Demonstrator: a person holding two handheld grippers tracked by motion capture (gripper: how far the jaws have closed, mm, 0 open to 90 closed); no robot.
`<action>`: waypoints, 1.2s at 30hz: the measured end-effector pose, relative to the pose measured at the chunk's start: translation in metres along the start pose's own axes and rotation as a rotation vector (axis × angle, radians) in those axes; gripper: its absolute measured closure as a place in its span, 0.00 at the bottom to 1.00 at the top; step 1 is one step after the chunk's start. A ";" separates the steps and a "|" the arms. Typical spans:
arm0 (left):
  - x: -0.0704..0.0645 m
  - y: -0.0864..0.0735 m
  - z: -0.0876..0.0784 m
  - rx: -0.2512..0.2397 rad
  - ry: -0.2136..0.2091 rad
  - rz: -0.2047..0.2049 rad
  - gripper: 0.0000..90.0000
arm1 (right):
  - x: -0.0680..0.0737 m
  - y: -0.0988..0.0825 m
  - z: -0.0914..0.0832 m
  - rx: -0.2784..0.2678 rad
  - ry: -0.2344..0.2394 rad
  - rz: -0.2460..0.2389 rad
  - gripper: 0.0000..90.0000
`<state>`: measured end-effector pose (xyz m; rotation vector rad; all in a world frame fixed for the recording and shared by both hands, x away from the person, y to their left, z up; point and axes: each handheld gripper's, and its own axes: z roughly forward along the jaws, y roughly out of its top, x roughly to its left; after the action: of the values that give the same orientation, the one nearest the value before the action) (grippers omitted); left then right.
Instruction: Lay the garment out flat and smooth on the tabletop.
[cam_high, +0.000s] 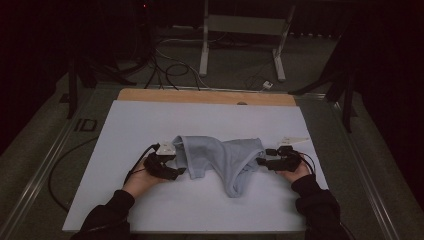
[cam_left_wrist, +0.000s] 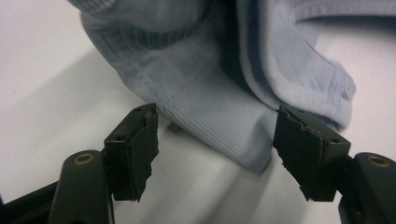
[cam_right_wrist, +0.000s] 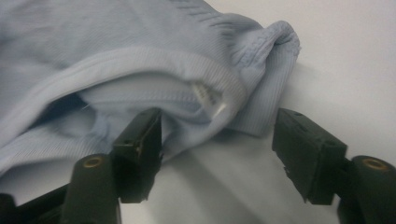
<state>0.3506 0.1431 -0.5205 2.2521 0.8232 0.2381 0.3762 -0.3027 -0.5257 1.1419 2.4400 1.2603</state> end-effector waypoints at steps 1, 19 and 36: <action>0.001 0.001 0.001 0.005 0.001 -0.005 0.37 | -0.002 0.005 0.007 0.015 -0.012 0.001 0.35; -0.008 0.011 0.007 0.013 -0.023 -0.008 0.88 | 0.019 0.016 0.016 0.118 -0.049 -0.039 0.92; -0.016 -0.009 -0.034 0.062 -0.112 -0.003 0.90 | 0.069 -0.004 -0.012 0.155 0.067 -0.056 0.93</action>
<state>0.3212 0.1570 -0.5008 2.2990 0.7849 0.0854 0.3206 -0.2636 -0.5080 1.0751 2.6396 1.1287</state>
